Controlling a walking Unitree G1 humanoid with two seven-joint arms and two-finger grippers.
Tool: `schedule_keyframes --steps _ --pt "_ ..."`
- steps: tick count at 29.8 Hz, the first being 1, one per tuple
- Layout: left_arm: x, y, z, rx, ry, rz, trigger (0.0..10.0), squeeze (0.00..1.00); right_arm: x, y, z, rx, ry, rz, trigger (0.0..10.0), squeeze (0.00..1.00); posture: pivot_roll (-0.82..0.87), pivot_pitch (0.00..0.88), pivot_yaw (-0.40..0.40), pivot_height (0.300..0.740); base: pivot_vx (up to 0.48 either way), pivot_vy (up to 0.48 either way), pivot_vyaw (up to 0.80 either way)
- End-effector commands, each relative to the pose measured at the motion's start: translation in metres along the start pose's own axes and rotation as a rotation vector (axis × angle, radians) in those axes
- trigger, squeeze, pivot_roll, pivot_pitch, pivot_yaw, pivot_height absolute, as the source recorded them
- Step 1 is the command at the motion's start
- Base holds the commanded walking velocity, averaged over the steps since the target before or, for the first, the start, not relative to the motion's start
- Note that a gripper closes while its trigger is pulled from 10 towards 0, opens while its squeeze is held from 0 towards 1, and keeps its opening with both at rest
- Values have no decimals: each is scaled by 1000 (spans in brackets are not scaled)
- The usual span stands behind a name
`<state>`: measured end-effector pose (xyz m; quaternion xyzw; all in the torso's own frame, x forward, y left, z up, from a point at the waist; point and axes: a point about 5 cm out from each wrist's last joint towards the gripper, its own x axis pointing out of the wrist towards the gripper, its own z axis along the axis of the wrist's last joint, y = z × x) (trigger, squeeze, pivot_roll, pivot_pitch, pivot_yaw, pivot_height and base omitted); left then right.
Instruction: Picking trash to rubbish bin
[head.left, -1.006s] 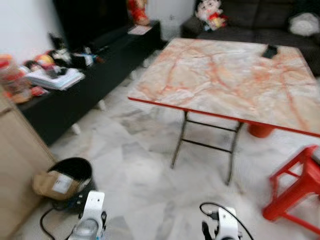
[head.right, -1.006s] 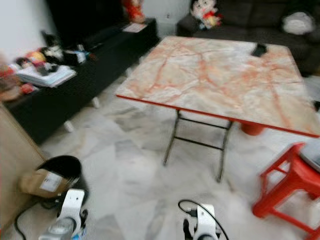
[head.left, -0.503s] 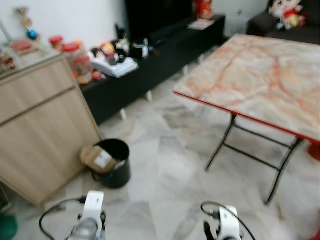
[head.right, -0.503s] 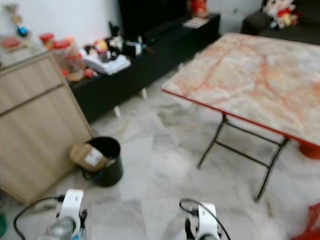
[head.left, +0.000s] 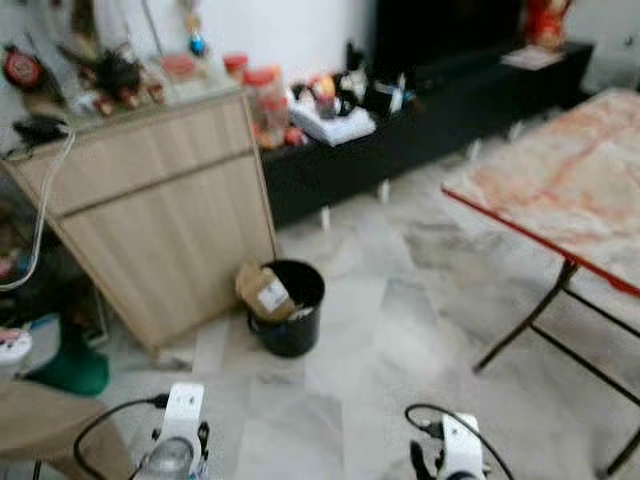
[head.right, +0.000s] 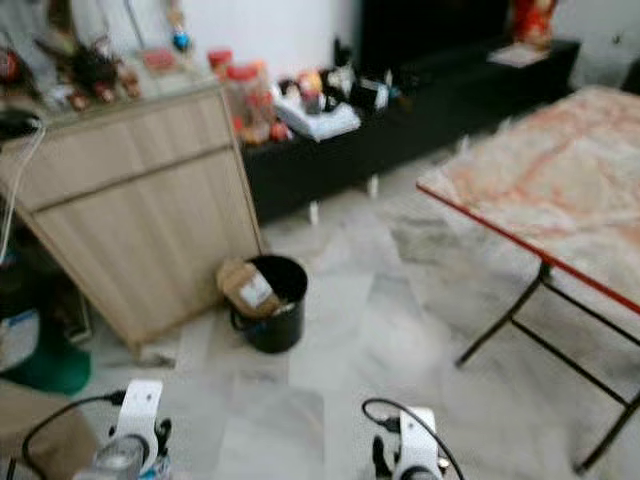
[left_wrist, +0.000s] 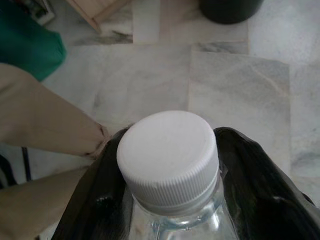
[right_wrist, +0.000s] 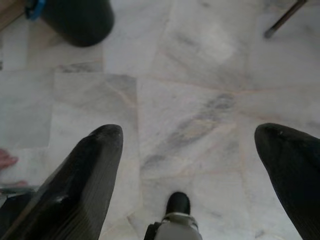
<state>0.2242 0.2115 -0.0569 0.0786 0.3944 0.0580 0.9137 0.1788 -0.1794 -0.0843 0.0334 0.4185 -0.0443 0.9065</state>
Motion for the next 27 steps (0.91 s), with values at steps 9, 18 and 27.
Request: schedule_keyframes --steps 9,18,27 --pt "1 4 3 -11 -12 27 10000 0 1 6 2 9 -18 25 10000 0 -53 0 30 740 265 0 412" --pt "0 6 1 -13 -8 36 10000 0 1 8 3 8 -13 32 10000 0 -49 2 28 740 323 0 137" --pt "0 7 2 -18 -9 45 10000 0 1 6 4 0 -22 22 10000 0 -51 0 27 740 324 0 478"
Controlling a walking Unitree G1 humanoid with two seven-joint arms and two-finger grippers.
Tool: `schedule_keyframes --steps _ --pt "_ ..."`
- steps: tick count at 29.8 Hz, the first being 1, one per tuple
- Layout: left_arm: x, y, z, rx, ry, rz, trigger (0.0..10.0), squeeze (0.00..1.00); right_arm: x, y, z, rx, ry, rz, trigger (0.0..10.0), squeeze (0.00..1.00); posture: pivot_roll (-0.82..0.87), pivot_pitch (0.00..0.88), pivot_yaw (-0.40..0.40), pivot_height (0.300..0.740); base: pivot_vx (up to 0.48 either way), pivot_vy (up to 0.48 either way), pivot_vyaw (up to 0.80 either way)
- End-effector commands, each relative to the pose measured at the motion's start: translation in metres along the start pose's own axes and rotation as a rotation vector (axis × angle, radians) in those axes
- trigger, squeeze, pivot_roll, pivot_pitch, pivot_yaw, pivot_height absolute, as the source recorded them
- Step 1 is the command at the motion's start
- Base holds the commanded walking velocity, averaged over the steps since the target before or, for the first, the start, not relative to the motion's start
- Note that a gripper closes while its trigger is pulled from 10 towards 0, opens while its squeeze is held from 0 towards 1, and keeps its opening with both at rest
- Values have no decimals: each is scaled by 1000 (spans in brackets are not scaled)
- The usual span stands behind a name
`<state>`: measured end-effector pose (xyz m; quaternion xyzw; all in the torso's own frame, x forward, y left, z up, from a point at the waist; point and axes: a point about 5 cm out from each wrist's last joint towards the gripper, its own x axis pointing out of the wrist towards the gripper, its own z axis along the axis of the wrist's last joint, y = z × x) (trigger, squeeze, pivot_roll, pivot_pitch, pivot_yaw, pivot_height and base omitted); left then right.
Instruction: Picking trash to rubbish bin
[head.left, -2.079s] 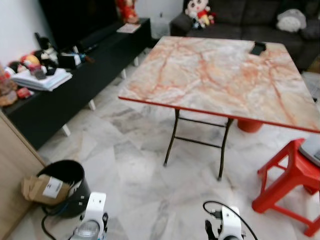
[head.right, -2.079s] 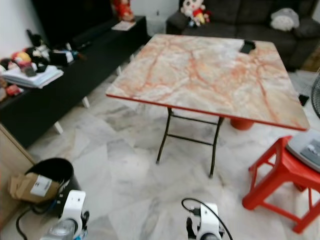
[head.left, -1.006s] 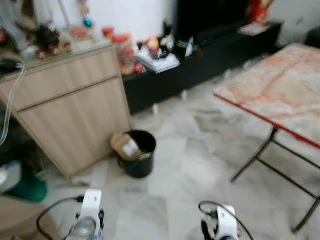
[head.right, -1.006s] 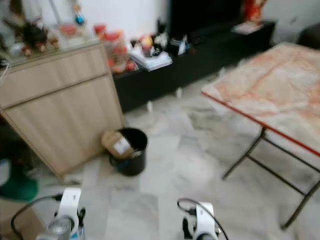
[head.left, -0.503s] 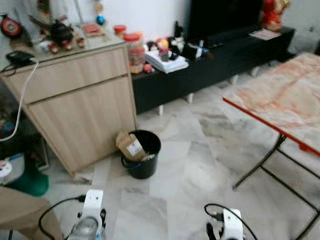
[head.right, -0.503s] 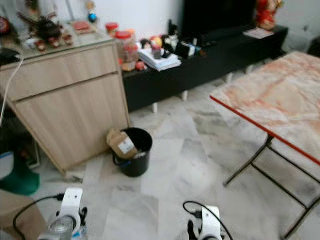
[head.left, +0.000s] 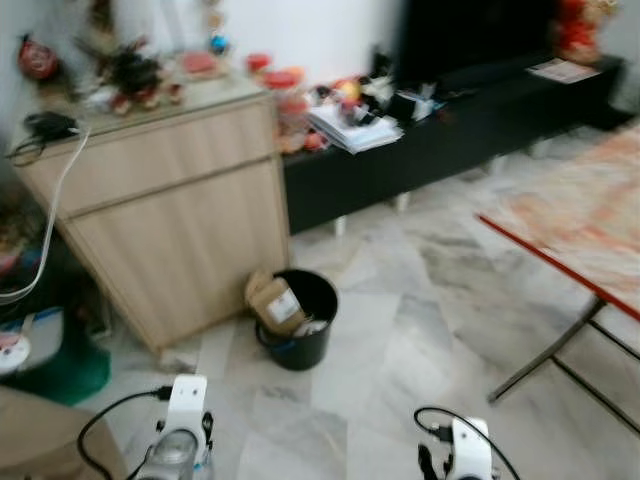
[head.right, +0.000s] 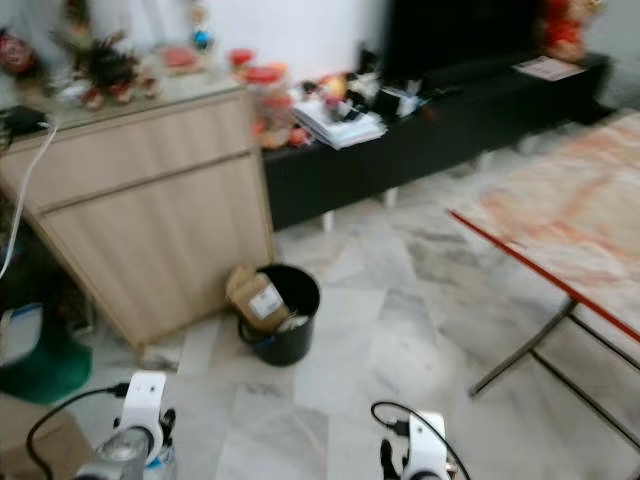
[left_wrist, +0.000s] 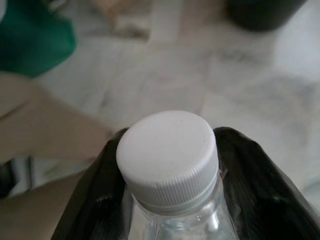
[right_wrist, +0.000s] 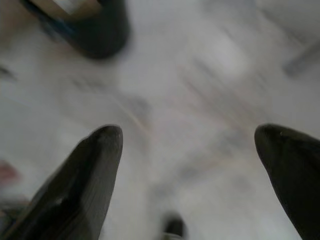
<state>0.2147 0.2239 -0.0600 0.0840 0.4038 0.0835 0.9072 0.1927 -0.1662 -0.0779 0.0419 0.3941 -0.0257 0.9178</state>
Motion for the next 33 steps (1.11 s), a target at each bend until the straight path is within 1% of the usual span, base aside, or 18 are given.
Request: schedule_keyframes --steps 1,3,9,28,32,33 --pt "2 -5 12 -11 -35 -6 10000 0 -3 -8 -9 -1 30 -21 10000 0 -51 0 27 740 326 0 575" --pt "2 -4 13 -13 -35 -3 10000 0 -3 -10 -9 11 32 -29 10000 0 -51 0 27 740 321 0 0" --pt "2 -5 14 -15 -38 0 10000 0 -3 -10 -8 0 33 -28 10000 0 -51 0 27 740 322 0 0" --pt "2 -6 14 -15 -39 -2 10000 0 -4 -13 -12 14 53 -50 10000 0 -47 3 20 740 323 0 0" --pt "2 -7 15 -15 -42 -3 10000 0 -3 -13 -11 20 53 -50 10000 0 -46 0 19 740 323 0 -800" --pt "2 -7 16 -15 -43 -3 10000 0 -3 -13 -10 9 48 -49 10000 0 -46 0 19 740 322 0 0"
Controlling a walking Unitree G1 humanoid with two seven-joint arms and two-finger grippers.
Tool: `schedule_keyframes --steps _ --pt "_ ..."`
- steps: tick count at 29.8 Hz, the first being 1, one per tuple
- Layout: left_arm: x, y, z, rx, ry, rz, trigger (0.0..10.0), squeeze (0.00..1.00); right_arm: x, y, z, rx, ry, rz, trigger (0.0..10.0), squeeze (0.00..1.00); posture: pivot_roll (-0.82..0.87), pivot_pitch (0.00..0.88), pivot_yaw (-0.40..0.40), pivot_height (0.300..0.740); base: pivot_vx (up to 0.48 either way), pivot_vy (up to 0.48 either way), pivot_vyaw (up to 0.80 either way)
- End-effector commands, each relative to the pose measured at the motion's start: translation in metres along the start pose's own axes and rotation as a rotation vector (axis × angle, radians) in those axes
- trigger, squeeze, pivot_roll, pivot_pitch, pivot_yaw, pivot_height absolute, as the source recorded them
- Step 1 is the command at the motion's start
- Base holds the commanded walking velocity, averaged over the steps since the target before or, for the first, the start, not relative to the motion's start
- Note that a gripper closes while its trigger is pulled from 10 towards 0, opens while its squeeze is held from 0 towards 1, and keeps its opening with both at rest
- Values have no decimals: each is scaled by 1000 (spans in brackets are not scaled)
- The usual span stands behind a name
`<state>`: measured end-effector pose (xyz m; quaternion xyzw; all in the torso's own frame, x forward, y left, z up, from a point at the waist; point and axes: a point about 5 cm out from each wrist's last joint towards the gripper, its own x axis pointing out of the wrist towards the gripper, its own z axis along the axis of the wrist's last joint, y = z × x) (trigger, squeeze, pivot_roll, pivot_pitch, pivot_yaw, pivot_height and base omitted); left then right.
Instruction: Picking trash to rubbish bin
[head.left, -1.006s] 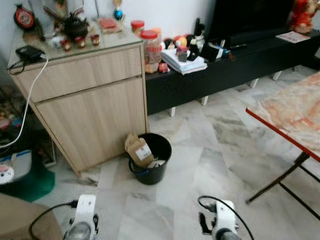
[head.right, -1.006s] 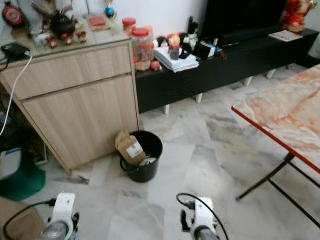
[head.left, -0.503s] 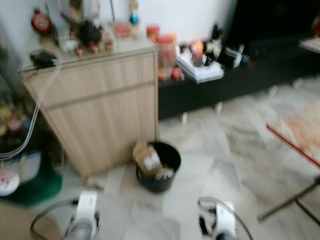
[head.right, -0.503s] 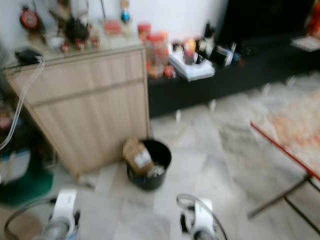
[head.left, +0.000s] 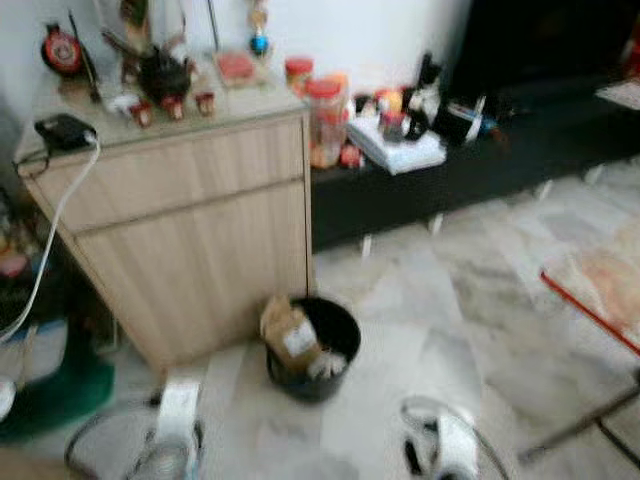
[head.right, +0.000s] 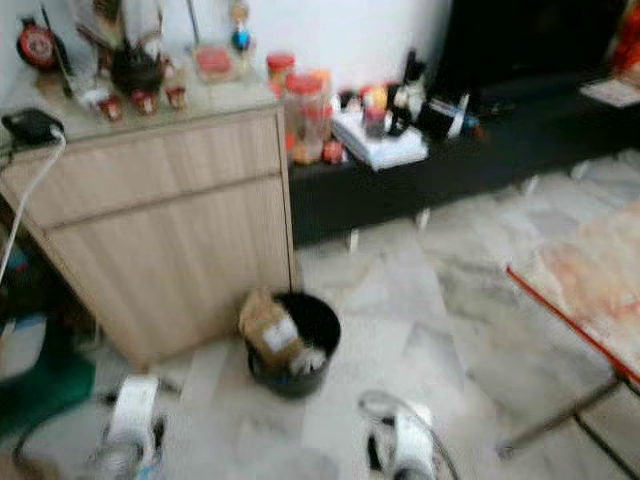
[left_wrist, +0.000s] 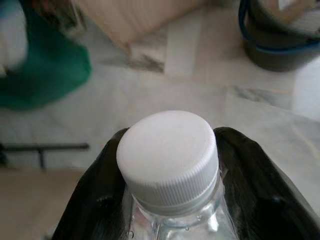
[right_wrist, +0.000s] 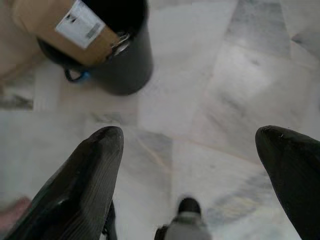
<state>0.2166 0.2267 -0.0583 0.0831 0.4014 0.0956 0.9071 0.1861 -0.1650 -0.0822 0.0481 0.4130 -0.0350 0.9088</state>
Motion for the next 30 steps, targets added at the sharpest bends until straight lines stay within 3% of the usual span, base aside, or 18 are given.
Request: schedule_keyframes --steps 1,19,30 --pt "2 -10 13 -4 -41 -25 10000 0 -2 -13 -2 -9 7 -35 10000 0 -46 0 19 740 322 0 0" --pt "2 -11 18 -3 -54 -27 10000 0 -1 -14 -1 -46 1 -48 10000 0 -40 0 20 740 323 0 0" --pt "3 -11 22 9 -64 -33 10000 0 -1 -14 1 -7 -11 -50 10000 0 -39 0 23 740 29 0 131"
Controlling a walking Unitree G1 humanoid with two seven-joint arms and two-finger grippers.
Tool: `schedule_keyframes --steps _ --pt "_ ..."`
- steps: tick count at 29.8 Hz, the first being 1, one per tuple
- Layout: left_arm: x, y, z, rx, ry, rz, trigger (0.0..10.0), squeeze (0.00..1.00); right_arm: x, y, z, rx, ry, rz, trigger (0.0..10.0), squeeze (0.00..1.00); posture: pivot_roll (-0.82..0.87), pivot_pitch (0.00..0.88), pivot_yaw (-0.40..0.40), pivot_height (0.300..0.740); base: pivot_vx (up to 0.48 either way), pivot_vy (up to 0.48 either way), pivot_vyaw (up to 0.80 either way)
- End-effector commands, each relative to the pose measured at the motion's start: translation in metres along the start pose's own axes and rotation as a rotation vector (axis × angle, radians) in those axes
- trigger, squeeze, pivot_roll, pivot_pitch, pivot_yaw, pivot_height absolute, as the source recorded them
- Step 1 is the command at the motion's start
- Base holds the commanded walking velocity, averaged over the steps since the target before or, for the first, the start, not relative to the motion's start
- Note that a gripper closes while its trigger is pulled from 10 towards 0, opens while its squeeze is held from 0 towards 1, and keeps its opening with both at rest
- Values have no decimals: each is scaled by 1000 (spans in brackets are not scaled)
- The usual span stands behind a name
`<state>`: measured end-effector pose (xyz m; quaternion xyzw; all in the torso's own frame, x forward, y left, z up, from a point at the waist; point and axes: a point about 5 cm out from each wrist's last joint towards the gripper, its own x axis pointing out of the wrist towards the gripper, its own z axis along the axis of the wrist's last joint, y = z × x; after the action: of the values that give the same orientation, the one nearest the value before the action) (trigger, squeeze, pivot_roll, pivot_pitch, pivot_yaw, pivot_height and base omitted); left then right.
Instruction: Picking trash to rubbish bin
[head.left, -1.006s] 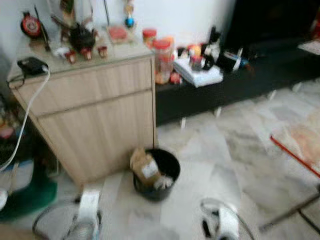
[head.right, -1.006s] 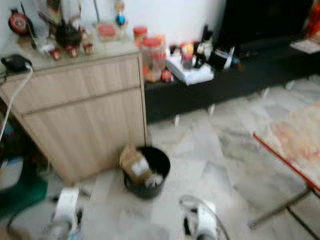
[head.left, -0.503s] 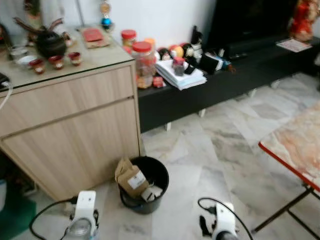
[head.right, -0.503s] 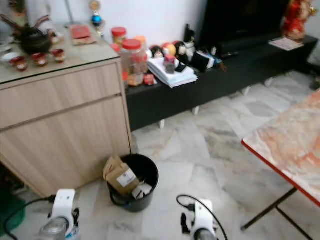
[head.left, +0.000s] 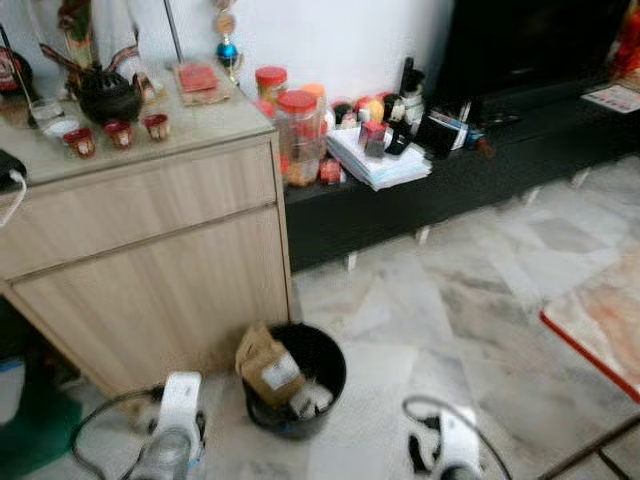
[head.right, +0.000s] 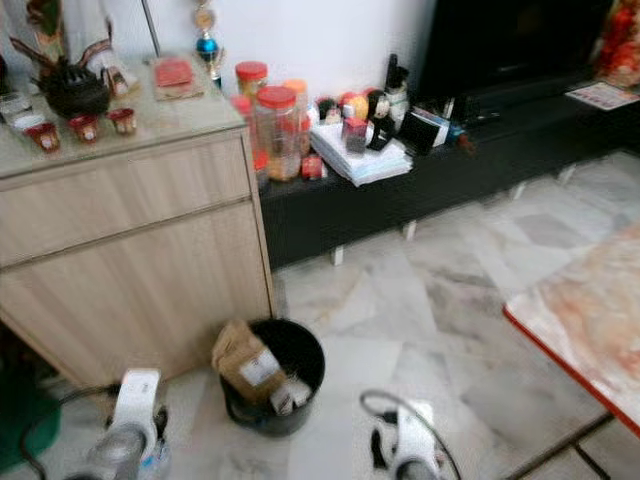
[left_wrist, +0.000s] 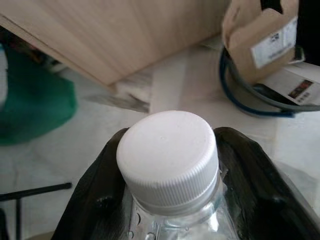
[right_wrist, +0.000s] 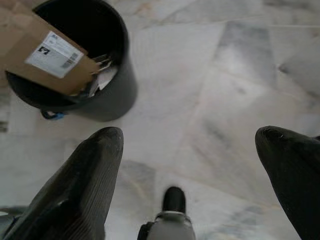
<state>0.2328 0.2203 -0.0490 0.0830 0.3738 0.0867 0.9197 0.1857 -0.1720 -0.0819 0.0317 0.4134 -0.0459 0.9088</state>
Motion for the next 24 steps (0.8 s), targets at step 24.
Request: schedule_keyframes --steps 24 --pt "1 -6 8 37 -20 -25 10000 0 0 -3 3 2 -21 3 10000 0 -41 0 29 740 167 0 241"
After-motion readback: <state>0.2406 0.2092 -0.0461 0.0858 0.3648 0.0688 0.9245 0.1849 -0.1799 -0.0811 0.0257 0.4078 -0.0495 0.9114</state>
